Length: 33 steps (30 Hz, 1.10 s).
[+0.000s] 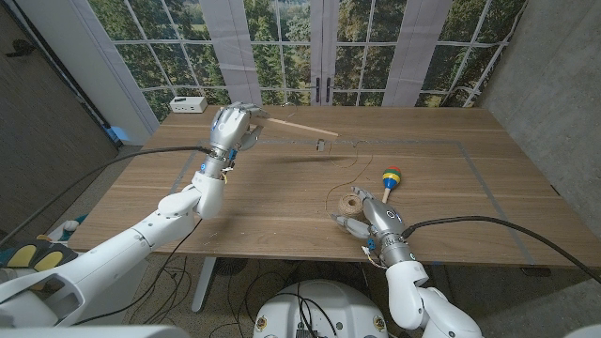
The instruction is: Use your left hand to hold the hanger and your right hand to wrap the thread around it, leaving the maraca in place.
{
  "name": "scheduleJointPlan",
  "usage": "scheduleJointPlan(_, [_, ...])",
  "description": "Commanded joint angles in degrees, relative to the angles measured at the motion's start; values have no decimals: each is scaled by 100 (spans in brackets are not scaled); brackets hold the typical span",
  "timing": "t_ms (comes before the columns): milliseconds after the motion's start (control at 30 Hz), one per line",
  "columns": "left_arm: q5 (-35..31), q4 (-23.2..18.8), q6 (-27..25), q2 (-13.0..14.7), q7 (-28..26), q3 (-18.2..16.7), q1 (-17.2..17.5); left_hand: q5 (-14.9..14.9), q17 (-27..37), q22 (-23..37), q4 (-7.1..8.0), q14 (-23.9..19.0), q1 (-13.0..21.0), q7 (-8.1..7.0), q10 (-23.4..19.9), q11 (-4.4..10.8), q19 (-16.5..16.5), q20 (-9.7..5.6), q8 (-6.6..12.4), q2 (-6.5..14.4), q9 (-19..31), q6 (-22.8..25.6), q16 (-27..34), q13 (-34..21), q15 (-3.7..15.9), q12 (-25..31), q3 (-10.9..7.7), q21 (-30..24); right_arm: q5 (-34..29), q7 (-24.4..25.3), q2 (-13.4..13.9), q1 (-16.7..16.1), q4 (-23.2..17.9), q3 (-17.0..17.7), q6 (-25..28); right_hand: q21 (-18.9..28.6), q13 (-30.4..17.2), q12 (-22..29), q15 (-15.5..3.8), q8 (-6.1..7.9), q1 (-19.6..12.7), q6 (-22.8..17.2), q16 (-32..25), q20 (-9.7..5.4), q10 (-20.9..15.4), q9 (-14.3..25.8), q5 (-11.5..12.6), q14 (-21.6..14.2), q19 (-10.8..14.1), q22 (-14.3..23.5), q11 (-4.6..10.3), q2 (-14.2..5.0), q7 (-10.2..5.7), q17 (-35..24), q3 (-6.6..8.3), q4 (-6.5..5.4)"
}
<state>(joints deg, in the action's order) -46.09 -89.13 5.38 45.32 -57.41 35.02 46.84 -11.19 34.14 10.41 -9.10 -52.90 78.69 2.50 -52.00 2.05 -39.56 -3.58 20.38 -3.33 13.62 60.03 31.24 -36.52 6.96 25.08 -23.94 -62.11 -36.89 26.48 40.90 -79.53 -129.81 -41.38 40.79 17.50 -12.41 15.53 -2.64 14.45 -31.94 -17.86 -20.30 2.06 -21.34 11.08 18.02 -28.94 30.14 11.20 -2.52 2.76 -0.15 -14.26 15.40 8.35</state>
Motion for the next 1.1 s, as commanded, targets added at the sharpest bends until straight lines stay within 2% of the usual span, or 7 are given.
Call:
scheduleJointPlan(33, [3, -53, -67, 7, 70, -10, 35, -25, 24, -5, 59, -89, 798, 256, -39, 14, 28, -645, 29, 890, 108, 314, -16, -11, 255, -20, -34, -30, 178, 360, -301, -2, 128, -7, 23, 95, -57, 386, -522, 274, -179, -1235, -486, -54, -1099, -1, 0, -578, 112, 59, 13, -289, -132, -412, -139, -108])
scheduleJointPlan(167, [-23, -42, -83, 3, 24, -7, 45, -24, 33, -6, 60, -92, 794, 253, -43, 14, 34, -648, 27, 892, 112, 308, -24, -16, 258, -33, -36, -40, 516, 661, -490, -86, 185, 164, -241, 135, -113, 760, -544, 528, -466, -2518, -873, -154, -2146, -14, -65, -802, -25, 98, 157, -909, -286, -879, -125, -163])
scheduleJointPlan(333, [9, -72, -101, 12, 34, -24, 82, -22, 42, -6, 62, -96, 784, 246, -41, 24, 40, -648, 25, 891, 121, 301, -34, -32, 263, -45, -36, -53, 594, 1103, -660, -126, 261, 242, -417, 252, -183, 1039, -768, 568, -1047, -3049, -883, -356, -2748, -24, -94, -946, 44, 126, 257, -1379, -303, -977, 225, -22])
scheduleJointPlan(433, [22, -91, -127, 19, 60, -34, 102, -22, 47, -7, 64, -88, 779, 248, -46, 21, 44, -648, 25, 891, 119, 308, -43, -36, 275, -51, -37, -60, 405, 1287, -732, -79, 272, 181, -277, 505, -268, 1259, -826, 523, -1433, -3298, -1329, -512, -3153, -25, -182, -1679, 348, 208, 295, -1395, -330, -1277, 406, -24])
scheduleJointPlan(533, [26, -87, -122, 16, 49, -32, 109, -22, 54, -8, 62, -93, 777, 251, -28, 29, 50, -650, 26, 892, 127, 302, -48, -47, 274, -64, -39, -67, 250, 1338, -731, -7, 258, 135, -162, 1241, -529, 1427, -954, 277, -2205, -3543, -2671, -670, -3412, 14, -403, -2496, 758, 686, 284, -1311, -232, -2566, 395, 56])
scheduleJointPlan(700, [24, -66, -119, 0, -18, -35, 122, -22, 63, -8, 60, -96, 775, 250, -38, 43, 56, -652, 27, 892, 136, 302, -58, -56, 264, -75, -43, -79, -41, 1212, -620, 141, 102, 97, 139, 2042, -807, 1479, -1017, 51, -2895, -3751, -3911, -757, -3534, 120, -446, -2515, 740, 1353, 337, -1286, -93, -4160, 291, 63])
scheduleJointPlan(1100, [117, -40, -115, 1, 8, -63, 165, -21, 86, -11, 56, -114, 768, 246, -43, 33, 76, -657, 24, 892, 140, 308, -77, -87, 274, -103, -52, -102, -264, 1140, -430, 291, -195, 382, 168, 2320, -1323, 1992, -1021, -100, -3109, -3909, -4036, -945, -4027, 233, -347, -2421, 504, 1425, 469, -1294, -31, -4861, 280, -130])
